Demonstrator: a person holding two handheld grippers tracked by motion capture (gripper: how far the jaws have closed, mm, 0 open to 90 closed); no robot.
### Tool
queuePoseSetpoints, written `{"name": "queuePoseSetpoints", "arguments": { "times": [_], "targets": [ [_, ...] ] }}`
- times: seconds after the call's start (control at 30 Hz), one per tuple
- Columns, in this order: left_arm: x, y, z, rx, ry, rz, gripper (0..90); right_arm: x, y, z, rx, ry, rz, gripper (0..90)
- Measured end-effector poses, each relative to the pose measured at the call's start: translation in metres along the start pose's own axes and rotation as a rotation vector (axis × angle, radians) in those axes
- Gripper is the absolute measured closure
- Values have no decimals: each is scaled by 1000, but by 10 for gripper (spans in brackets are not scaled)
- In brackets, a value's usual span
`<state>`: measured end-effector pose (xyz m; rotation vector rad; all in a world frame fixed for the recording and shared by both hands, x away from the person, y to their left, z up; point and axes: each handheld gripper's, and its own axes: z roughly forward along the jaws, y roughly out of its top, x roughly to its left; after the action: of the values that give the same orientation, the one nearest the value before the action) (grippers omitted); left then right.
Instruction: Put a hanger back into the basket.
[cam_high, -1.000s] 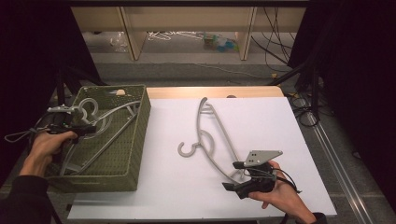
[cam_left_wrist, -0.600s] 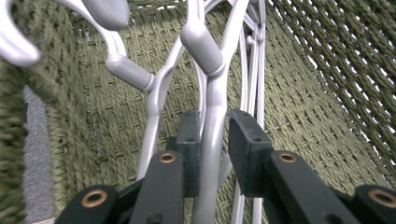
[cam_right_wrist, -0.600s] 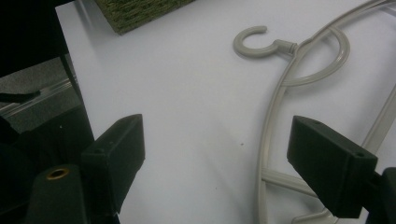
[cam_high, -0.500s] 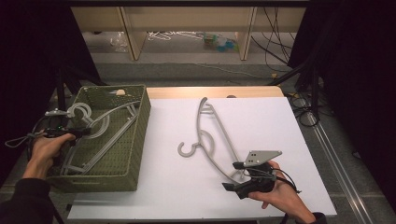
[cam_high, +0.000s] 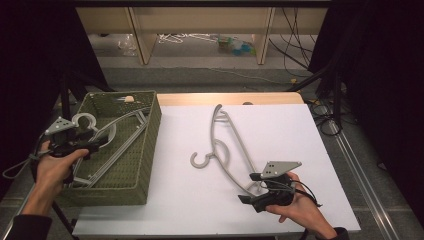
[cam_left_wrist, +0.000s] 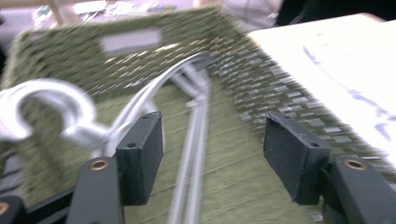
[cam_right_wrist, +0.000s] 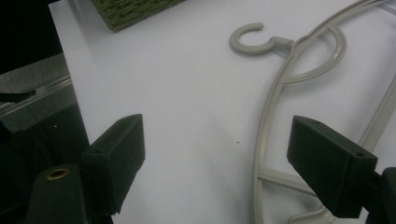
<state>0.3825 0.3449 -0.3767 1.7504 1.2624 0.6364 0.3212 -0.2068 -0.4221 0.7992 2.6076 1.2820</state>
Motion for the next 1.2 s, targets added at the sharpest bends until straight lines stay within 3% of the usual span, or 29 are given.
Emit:
{"name": "queuePoseSetpoints", "arguments": {
  "times": [0.17, 0.27, 0.3, 0.33, 0.37, 0.4, 0.53, 0.6, 0.63, 0.7, 0.8, 0.97, 1.03, 1.2],
  "targets": [
    [-40, 1, -14, -77, -86, 24, 348, -2, 0, -1, -5, -7, 7, 199],
    [-60, -2, -19, -79, -137, 40, 324, -2, 0, -1, -12, -9, 8, 199],
    [-66, -3, -20, -74, -157, 70, 312, -2, 0, -1, -13, -9, 7, 199],
    [-74, -5, -23, -68, -159, 106, 303, -2, 0, -1, -12, -5, 5, 199],
    [-79, -6, -25, -70, -150, 116, 303, -2, 0, -1, -12, -4, 3, 199],
    [-89, -8, -31, -69, -134, 179, 299, -2, 0, -1, -10, -3, 5, 199],
    [-101, -9, -41, -62, -109, 203, 298, -1, 0, 0, -8, -7, 2, 199],
    [-106, -9, -47, -68, -133, 179, 300, -1, 0, 0, -7, -3, 3, 199],
    [-111, -10, -49, -100, -178, 136, 305, -1, 0, 0, -5, -2, 3, 198],
    [-114, -12, -50, -105, -191, 125, 307, -2, 0, 0, -7, -2, 1, 199],
    [-127, -19, -45, -107, -216, 130, 306, -1, 0, 0, -8, -7, 3, 199],
    [-150, -32, -34, -98, -293, 133, 290, -1, 0, 0, -5, -2, 7, 199],
    [-163, -39, -29, -98, -332, 151, 259, -1, -1, 1, -9, -8, -2, 199],
    [-179, -51, -21, -89, -375, 173, 196, -1, -1, 1, -10, -7, 3, 193]
  ]
}}
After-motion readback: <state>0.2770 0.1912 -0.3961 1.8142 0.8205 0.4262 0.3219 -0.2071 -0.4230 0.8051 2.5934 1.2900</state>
